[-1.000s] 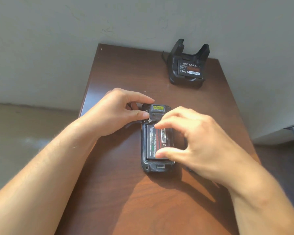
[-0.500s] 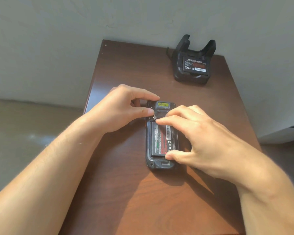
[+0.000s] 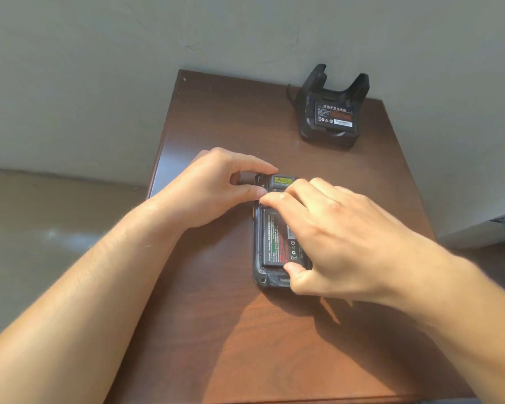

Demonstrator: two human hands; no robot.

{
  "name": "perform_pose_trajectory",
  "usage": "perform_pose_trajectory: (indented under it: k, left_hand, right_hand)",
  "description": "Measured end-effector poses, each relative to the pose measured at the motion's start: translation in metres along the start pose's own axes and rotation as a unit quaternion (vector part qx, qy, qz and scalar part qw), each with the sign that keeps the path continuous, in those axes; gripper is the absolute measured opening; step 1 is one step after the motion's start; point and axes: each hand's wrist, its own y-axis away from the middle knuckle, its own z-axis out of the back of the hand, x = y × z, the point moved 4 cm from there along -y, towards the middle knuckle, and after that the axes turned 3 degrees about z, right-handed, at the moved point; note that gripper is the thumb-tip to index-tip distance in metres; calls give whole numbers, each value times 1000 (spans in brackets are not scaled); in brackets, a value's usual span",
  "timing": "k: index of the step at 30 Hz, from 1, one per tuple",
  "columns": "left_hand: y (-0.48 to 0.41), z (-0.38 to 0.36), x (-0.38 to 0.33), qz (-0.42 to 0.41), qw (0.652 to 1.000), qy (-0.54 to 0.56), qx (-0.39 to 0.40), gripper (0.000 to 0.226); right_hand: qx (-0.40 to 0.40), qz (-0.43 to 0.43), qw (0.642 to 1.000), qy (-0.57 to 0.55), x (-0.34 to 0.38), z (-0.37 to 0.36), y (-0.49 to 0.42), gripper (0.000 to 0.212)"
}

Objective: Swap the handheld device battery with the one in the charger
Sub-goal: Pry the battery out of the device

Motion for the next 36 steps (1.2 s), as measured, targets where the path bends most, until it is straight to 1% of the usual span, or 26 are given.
perform_pose_trajectory:
  k: [5, 9, 13, 21, 26, 29, 33, 36]
  left_hand:
    - [3, 2, -5, -19, 1000, -18, 8, 34]
    - [2, 3, -6, -23, 999, -19, 11, 35]
    - [2, 2, -6, -22, 999, -27, 2, 36]
    - [2, 2, -6, -9, 1000, -22, 7, 35]
    - [1, 2, -6, -5, 1000, -26, 7, 35]
    - [1, 2, -5, -5, 1000, -22, 6, 35]
    - [1, 3, -7, -7, 1000, -25, 8, 35]
    - [3, 3, -8, -9, 1000, -21, 13, 36]
  right_hand:
    - [29, 17, 999, -13, -1, 6, -5, 85]
    - [49, 22, 999, -9, 0, 8, -5, 75]
    - [55, 17, 998, -6, -1, 6, -4, 74]
    - [27, 18, 999, 8, -5, 1, 1, 72]
    - [26, 40, 999, -18, -11, 0, 1, 75]
    - [50, 37, 997, -36, -13, 3, -4, 77]
    - [31, 49, 998, -25, -9, 5, -6, 74]
    - [29, 43, 999, -12, -8, 1, -10, 77]
